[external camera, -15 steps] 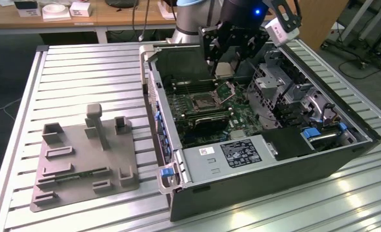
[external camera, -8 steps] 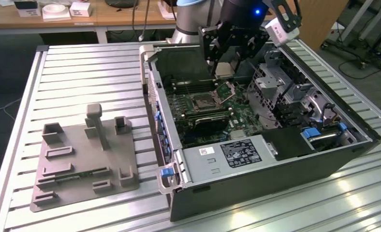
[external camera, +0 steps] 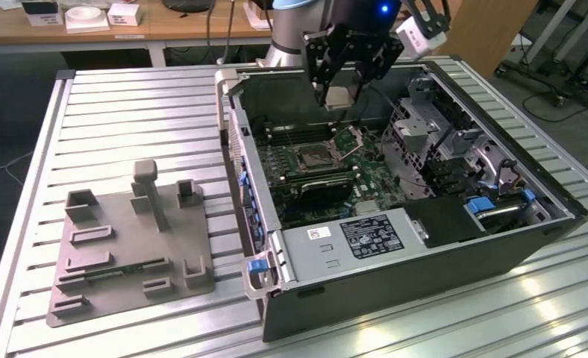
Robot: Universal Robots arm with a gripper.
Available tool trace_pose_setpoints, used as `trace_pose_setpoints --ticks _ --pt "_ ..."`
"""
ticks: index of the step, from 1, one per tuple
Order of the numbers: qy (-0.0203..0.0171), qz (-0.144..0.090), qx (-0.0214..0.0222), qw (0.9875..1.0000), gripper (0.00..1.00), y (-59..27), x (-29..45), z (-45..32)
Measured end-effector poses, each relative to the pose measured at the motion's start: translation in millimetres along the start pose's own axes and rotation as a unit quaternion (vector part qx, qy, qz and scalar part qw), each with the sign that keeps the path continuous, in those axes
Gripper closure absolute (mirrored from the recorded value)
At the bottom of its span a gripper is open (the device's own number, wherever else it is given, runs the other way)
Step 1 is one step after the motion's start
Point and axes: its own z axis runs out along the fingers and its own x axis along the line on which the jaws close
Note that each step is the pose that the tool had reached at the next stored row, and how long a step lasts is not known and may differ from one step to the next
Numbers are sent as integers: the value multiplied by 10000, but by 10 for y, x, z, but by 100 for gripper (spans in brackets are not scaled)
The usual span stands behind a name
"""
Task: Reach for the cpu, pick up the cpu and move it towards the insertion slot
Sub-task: 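Pick up the cpu and move it towards the insertion slot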
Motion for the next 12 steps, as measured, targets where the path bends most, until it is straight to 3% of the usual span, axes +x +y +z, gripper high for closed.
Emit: trace_pose_setpoints --ticks 5,12 --pt "-4 -1 -1 10000 45 110 -31 22" --pt "-4 0 -1 10000 45 186 -273 44"
